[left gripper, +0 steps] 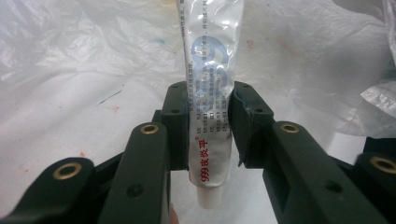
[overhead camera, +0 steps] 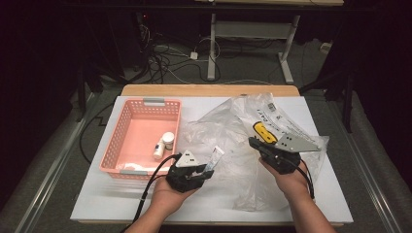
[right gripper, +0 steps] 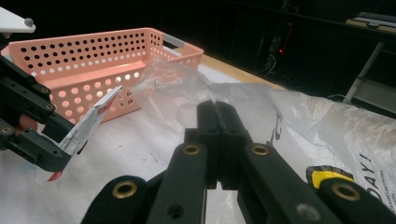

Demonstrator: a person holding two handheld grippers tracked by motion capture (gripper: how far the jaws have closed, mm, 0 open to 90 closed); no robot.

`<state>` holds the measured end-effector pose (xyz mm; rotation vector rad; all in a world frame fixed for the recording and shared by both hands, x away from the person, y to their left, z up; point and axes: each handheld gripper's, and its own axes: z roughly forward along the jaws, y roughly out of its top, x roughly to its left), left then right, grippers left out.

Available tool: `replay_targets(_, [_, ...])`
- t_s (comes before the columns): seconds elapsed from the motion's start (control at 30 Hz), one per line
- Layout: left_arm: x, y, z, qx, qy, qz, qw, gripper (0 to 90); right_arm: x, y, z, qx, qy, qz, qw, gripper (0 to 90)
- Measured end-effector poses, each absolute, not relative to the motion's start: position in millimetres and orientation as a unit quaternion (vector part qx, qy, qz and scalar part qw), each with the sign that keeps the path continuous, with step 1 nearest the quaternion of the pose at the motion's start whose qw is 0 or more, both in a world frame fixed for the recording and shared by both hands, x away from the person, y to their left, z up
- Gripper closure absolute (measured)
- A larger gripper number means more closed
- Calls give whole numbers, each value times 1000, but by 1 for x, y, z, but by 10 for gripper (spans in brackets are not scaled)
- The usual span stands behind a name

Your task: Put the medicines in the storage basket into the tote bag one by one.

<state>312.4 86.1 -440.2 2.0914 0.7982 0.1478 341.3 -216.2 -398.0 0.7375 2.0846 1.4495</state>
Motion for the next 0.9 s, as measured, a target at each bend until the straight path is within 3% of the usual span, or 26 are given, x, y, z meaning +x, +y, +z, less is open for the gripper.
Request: replay_targets(0.9, [345, 31, -439, 848, 319, 67, 419, 680, 340, -220, -392, 271, 755, 543, 251, 900])
